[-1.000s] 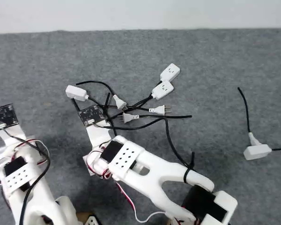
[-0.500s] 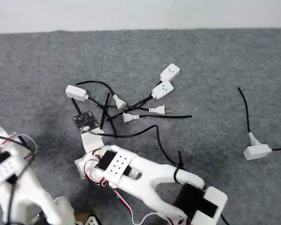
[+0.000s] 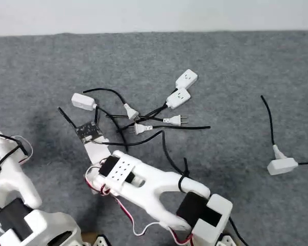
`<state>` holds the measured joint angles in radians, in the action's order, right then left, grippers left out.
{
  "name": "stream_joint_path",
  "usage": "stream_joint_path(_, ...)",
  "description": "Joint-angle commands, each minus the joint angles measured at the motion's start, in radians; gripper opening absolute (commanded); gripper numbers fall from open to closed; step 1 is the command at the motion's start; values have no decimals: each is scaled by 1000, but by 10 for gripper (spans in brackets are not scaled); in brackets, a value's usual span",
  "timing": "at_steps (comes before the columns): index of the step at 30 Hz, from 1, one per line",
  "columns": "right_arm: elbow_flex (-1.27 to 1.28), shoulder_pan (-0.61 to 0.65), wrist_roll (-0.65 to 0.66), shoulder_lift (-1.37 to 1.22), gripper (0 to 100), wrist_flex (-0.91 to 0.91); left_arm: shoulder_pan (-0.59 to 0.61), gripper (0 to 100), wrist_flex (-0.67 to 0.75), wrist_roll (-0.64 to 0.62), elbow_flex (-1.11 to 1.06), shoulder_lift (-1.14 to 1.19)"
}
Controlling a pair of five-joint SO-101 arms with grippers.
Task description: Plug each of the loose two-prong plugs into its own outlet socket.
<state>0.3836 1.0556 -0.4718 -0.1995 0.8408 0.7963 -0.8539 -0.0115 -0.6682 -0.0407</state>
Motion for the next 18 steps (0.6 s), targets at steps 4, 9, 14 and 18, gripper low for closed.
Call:
stream_joint_path(4,6,-257,44,367,8,196,-32,51,-5,15,30,-11)
stream_joint_path(9,126,-581,250,822,8,311,-41,51,-5,44,27,-11)
stream_joint_path(14,342,-946,431,1218,8,351,-52,51,-11,46,24,-11)
stream_joint_path(18,509,-1204,523,1353,8,360,-60,51,-34,43,31,-14)
